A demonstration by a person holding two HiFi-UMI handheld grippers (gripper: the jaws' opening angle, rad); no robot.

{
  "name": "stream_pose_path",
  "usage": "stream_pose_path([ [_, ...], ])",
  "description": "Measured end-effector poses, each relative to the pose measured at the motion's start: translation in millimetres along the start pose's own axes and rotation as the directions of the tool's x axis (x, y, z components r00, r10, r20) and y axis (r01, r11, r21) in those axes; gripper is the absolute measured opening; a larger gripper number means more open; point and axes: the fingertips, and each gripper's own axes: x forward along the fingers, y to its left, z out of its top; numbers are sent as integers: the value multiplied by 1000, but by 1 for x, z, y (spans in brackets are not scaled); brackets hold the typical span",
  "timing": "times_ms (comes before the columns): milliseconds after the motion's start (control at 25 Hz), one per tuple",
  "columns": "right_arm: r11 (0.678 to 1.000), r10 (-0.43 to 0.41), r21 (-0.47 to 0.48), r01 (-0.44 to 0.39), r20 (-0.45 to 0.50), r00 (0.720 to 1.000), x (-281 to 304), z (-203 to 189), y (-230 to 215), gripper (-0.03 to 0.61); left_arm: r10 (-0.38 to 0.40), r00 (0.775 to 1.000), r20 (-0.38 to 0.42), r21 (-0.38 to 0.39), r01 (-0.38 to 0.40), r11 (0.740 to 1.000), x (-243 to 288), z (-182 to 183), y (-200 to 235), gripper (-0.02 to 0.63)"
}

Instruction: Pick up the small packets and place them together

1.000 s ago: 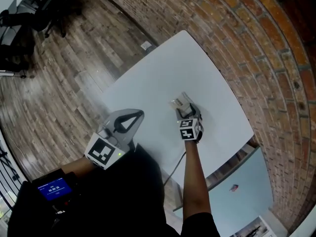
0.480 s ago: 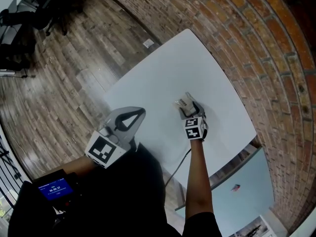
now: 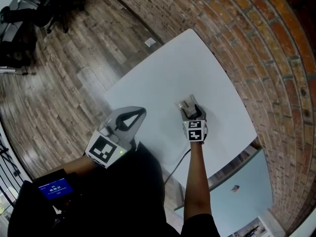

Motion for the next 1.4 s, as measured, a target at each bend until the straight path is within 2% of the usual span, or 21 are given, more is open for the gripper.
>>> stream_pose_path([
  [520,1000,-7,-19,7,11,1000,1,6,0,290,6,1000,-16,-4,-6,1000,0,-4,4,0],
  [800,999,-33,-21,35,88,996,-24,16,-7,301,18,1000,-10,-1,-18,1000,-1,-2,8,0],
  [1000,997,-47,-53,49,36,998,-40,-15,-10,301,4,1000,-11,4,-4,1000,1,0,5,0],
  [1120,998,-50,-28,50,14,999,-44,-33,-12,301,-5,1000,-8,8,5,1000,3,2,2,0],
  [1280,996,-78,53,73,96,992,-59,-26,-14,290,-15,1000,12,5,15,1000,2,6,-1,0],
  [1400,991,-120,73,109,151,981,-76,-14,-12,259,-41,999,22,8,41,999,5,10,-6,0],
])
